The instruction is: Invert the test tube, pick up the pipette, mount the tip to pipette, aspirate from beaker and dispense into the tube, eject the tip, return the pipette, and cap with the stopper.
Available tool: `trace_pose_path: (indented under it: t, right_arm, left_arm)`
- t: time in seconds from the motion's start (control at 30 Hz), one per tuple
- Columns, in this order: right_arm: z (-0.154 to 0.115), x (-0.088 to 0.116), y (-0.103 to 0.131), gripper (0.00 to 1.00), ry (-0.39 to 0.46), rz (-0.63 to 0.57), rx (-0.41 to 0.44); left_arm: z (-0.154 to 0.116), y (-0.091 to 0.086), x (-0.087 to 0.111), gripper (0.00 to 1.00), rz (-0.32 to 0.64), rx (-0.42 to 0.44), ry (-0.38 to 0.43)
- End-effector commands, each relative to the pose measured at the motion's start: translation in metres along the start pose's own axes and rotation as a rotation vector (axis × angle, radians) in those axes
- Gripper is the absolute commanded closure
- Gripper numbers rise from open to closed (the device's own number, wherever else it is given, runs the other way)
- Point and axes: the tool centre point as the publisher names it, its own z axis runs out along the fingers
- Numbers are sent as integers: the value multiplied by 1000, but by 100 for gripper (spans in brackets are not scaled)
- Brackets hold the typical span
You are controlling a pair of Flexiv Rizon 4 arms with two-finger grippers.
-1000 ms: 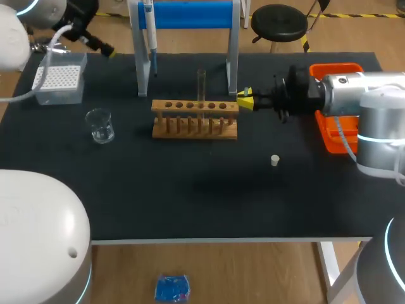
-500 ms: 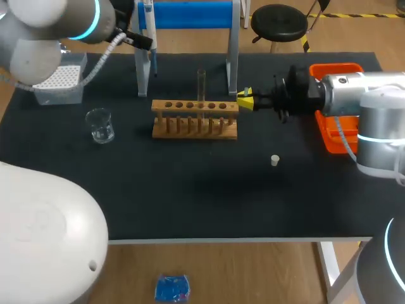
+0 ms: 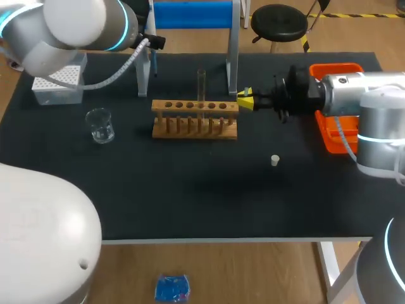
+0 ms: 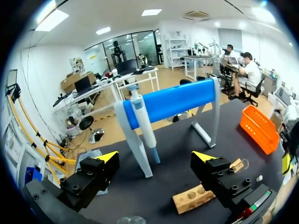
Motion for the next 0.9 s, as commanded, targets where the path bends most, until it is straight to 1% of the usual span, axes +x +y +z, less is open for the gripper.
trace_pose_path:
  t: [0.03,0.1,0.13,0.2,0.33,0.6,0.9]
  right_arm:
    - [0,0,0,100,0,0,1]
    - [0,0,0,100,0,0,1]
    - [0,0,0,100,0,0,1]
    - [0,0,0,100,0,0,1]
    - [0,0,0,100,0,0,1]
    - [0,0,0,100,0,0,1]
    - [0,0,0,100,0,0,1]
  left_arm:
    - [17,-9,15,0,-6,-4,-20]
    - [23,-12,19,0,3,-21,-49]
    - [25,-14,21,0,-13,-3,-33]
    - [31,-17,22,0,-16,-6,-42]
    - [42,-23,20,0,-38,15,-47]
    - [57,-31,3,0,-126,47,-99]
    - [65,-40,-7,0,-176,84,-131]
